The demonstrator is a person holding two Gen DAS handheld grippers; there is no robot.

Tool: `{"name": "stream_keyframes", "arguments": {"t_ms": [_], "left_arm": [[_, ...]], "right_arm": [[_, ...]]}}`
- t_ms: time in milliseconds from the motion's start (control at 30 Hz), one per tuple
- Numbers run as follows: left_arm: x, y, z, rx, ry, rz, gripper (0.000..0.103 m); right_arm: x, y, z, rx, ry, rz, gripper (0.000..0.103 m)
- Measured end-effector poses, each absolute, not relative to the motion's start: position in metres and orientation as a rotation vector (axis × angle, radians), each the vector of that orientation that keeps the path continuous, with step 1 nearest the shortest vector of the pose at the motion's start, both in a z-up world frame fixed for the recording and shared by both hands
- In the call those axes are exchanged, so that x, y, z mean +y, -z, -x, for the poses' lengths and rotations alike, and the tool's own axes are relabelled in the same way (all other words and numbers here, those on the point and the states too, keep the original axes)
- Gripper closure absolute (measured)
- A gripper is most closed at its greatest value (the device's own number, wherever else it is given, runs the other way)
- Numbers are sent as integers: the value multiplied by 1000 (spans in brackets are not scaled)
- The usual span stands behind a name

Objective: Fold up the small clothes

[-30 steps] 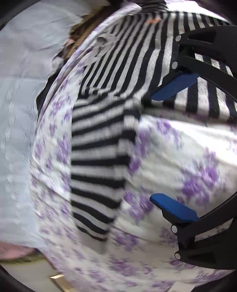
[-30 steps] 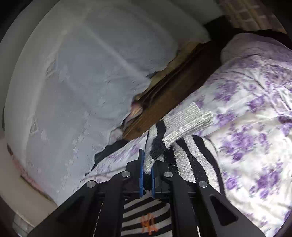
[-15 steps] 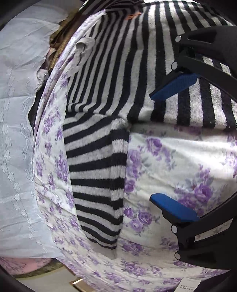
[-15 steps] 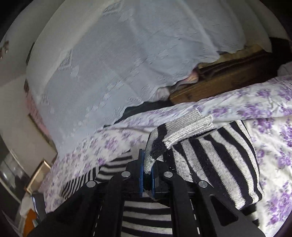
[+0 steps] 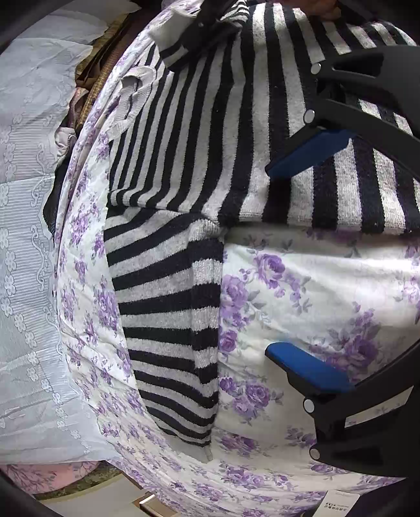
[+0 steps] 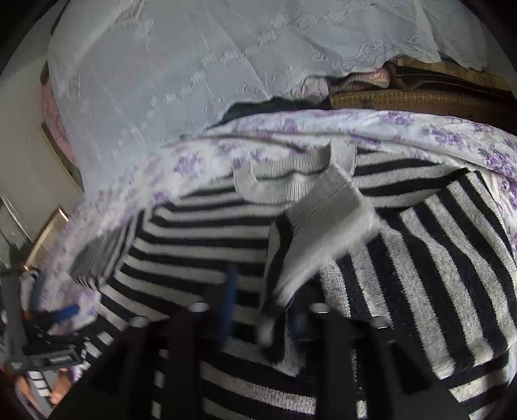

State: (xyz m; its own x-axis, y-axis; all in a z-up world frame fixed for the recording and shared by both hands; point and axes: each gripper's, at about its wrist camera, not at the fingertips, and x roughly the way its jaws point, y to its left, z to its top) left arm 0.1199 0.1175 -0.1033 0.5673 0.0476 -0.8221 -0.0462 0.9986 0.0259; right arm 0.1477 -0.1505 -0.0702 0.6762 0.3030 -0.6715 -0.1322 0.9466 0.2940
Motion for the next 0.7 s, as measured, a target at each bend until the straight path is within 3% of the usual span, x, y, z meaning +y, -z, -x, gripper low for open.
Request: {"name": "stream_keyframes", "arguments": {"t_ms": [33, 100, 167, 267, 400, 433, 467, 500, 600, 700], "left_arm": [[117, 104, -120, 966, -54, -4, 4], [116, 104, -120, 967, -52, -9, 4], [116, 104, -121, 969, -51, -9, 4], [117, 104, -120, 973, -48, -2, 4], [117, 105, -121, 978, -48, 4, 4], [118, 105, -122, 981, -47, 8, 4], [119, 106, -122, 982, -47, 12, 4], [120, 105, -122, 983, -47, 17, 4], [132, 102, -125, 987, -49, 59, 4], [160, 99, -130, 1001, -50, 177, 4]], "right_arm": [[-148, 69, -145, 791, -249, -200, 61], [-140, 60, -139, 768, -285, -163, 44], [-131, 48, -130, 732, -333, -121, 34], [-112, 29, -117, 655, -390, -34, 29], [-130, 16, -115, 584, -348, -126, 31], [-139, 19, -118, 593, -326, -156, 36], [-142, 23, -122, 606, -307, -167, 51], [-145, 31, -129, 644, -277, -172, 59], [-140, 74, -159, 904, -250, -139, 59], [-147, 76, -159, 903, -245, -146, 59]]}}
